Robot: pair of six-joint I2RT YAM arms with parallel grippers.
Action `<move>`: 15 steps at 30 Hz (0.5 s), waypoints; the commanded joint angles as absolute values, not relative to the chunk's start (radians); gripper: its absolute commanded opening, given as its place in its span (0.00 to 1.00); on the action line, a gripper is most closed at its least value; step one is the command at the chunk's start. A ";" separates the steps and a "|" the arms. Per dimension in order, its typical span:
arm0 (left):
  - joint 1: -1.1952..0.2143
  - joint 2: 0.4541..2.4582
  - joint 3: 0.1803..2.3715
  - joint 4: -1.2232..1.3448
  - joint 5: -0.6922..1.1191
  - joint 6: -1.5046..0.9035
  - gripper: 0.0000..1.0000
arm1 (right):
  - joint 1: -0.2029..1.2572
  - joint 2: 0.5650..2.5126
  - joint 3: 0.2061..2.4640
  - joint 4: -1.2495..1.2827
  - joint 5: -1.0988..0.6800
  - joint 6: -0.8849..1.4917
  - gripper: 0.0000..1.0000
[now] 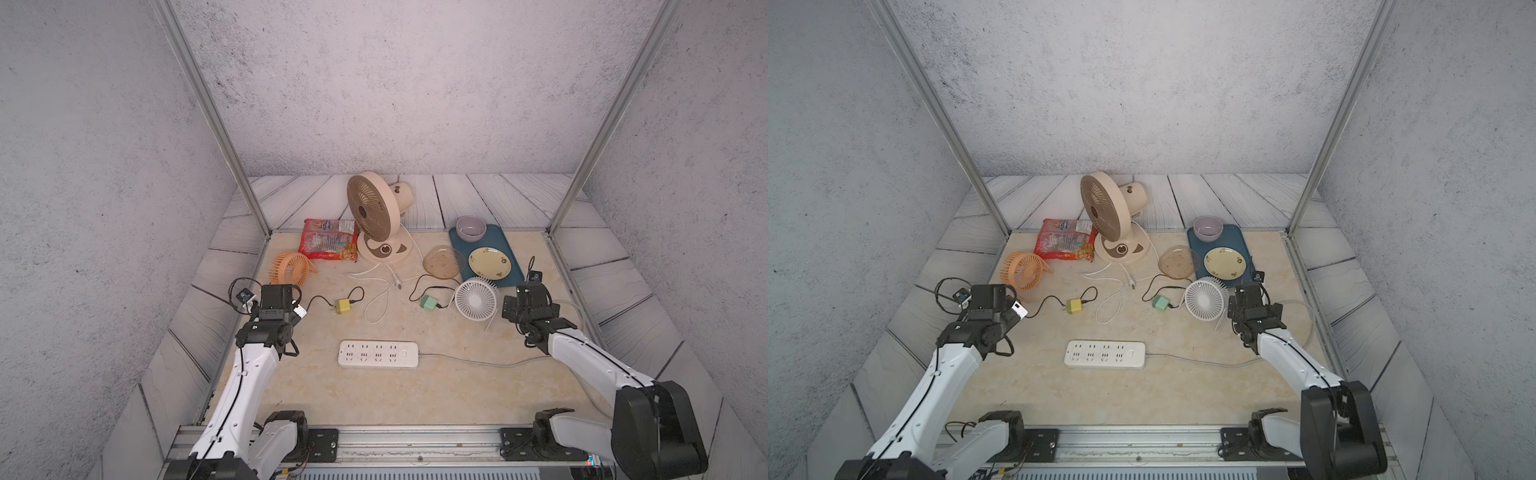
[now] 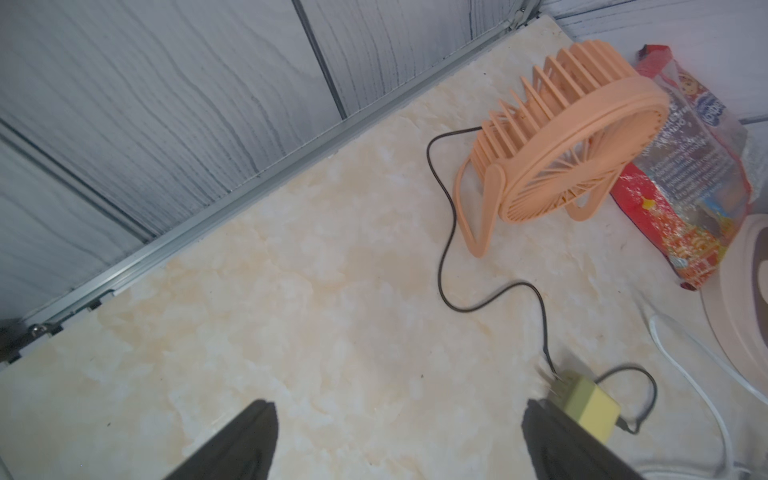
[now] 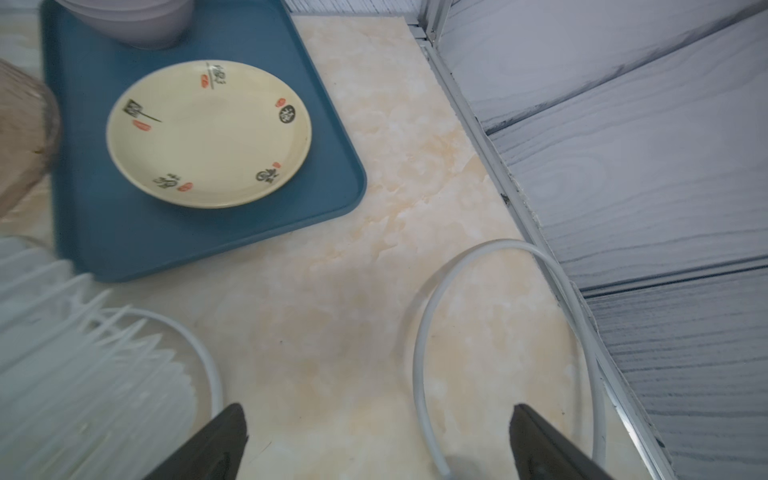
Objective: Unplug the desk fan from the power strip
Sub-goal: Reset both arms
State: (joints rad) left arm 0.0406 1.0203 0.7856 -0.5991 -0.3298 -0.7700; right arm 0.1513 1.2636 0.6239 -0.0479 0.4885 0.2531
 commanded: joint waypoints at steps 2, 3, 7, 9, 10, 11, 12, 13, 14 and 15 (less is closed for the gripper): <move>0.121 1.079 0.793 -0.490 -0.243 -0.617 0.99 | 0.114 1.311 0.563 0.257 0.470 0.156 0.99; 0.129 1.079 0.787 -0.462 -0.240 -0.589 1.00 | 0.110 1.324 0.538 0.319 0.431 0.133 0.99; 0.150 1.059 0.708 -0.301 -0.234 -0.490 1.00 | 0.109 1.389 0.481 0.537 0.407 0.097 0.99; 0.165 1.079 0.674 -0.227 -0.224 -0.470 1.00 | 0.101 1.428 0.457 0.679 0.396 0.070 0.99; 0.167 1.102 0.658 -0.184 -0.219 -0.450 0.99 | 0.088 1.447 0.449 0.729 0.366 0.072 0.99; 0.168 1.130 0.643 -0.140 -0.220 -0.436 0.99 | 0.080 1.462 0.451 0.727 0.350 0.082 0.99; 0.170 1.159 0.631 -0.100 -0.221 -0.418 0.99 | 0.079 1.475 0.438 0.748 0.352 0.090 0.99; 0.170 1.199 0.628 -0.066 -0.220 -0.397 0.99 | 0.073 1.497 0.393 0.856 0.344 0.093 0.99; 0.170 1.222 0.620 -0.032 -0.213 -0.380 0.99 | 0.067 1.527 0.349 0.964 0.339 0.097 0.99; 0.169 1.236 0.607 0.018 -0.206 -0.369 0.99 | 0.058 1.558 0.318 1.058 0.319 0.099 0.99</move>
